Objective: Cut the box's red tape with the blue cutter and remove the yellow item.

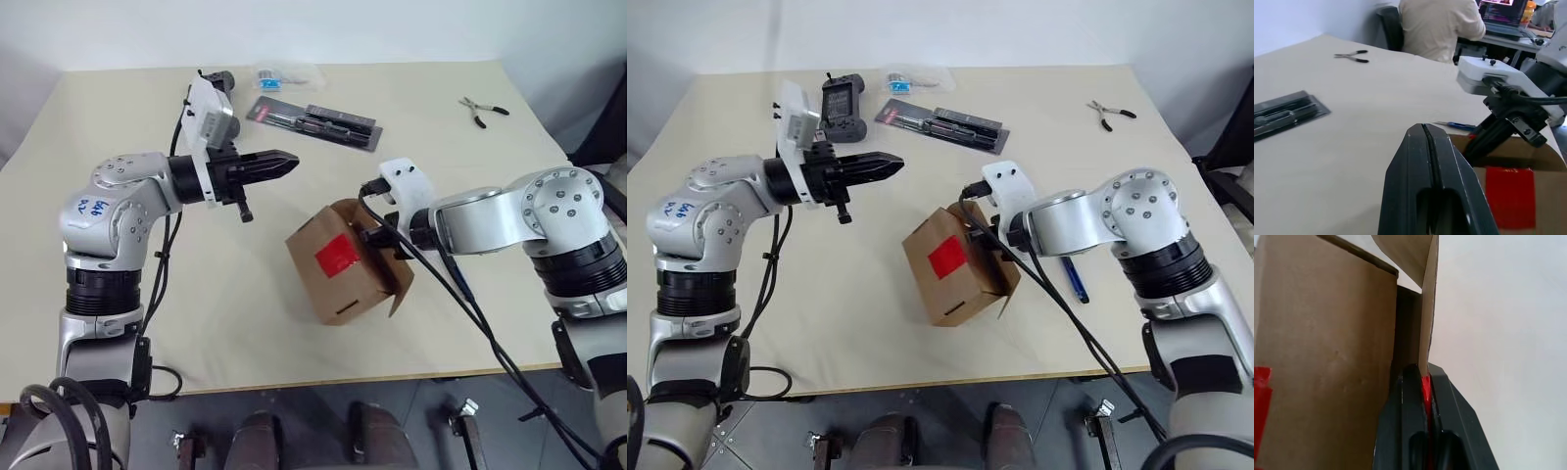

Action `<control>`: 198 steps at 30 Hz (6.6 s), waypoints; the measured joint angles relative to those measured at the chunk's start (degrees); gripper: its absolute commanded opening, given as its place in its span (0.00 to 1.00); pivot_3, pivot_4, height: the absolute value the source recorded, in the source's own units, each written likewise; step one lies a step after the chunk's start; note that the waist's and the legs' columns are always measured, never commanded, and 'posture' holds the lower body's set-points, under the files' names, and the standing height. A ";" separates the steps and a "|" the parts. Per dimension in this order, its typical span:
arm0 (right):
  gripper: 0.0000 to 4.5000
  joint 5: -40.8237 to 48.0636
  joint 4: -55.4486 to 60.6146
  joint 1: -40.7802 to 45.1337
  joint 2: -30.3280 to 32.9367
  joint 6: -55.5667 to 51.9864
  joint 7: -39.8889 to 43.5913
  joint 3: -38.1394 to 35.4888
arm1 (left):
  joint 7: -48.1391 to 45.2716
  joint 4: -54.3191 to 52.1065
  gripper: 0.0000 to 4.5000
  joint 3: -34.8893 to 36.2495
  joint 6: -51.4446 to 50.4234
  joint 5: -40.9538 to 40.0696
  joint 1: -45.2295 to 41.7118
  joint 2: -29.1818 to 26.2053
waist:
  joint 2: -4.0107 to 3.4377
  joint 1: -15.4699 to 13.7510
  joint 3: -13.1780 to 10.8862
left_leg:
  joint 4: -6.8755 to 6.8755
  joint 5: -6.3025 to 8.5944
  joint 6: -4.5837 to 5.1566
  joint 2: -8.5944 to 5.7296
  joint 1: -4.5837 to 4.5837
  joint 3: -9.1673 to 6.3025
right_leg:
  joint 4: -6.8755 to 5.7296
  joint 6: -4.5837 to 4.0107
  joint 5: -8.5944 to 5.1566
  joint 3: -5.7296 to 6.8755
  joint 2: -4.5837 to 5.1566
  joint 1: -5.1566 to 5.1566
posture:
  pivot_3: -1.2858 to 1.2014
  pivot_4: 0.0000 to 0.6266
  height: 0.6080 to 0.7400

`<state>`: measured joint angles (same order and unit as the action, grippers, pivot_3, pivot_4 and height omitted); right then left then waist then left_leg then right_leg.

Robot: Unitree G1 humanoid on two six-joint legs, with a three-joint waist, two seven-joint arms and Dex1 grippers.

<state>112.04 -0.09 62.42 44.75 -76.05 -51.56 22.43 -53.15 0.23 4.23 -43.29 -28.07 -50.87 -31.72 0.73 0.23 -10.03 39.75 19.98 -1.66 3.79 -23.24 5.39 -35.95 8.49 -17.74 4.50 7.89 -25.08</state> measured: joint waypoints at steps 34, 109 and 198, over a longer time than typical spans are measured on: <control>0.00 1.33 1.21 4.10 6.18 0.92 2.03 4.31 | -10.71 -2.83 0.00 -18.32 12.50 11.38 5.16 -4.12 | -0.01 -0.27 0.00 | 0.35 0.00 0.01 0.01 -0.03 0.07 | -0.04 -0.12 0.07 -0.03 0.02 0.07 | 0.52 0.24 1.00; 0.00 -0.32 -3.95 -3.02 6.34 2.26 -0.43 -5.23 | -12.49 0.31 0.00 -20.31 21.06 19.67 6.19 -8.42 | -0.16 -1.64 0.18 | 0.67 -0.20 0.29 0.00 0.47 0.15 | 0.00 -0.34 0.42 -0.08 0.08 0.74 | 0.52 0.24 1.00; 1.00 -80.48 31.02 -56.08 15.55 37.90 97.53 -43.47 | -18.70 33.33 0.27 -26.44 33.68 29.96 -10.72 5.95 | -0.03 -1.89 0.00 | 1.19 -0.22 0.42 -0.07 0.13 0.34 | 0.22 -0.03 0.94 -0.03 0.07 0.63 | 0.52 0.24 1.00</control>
<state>31.56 30.94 6.34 60.30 -38.15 45.97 -21.04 -71.85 33.56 -22.21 -9.61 1.89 -61.60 -25.77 0.70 -1.66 -10.03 40.94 19.77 -1.24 3.72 -23.11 5.73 -35.73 8.46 -16.79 4.47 7.96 -24.44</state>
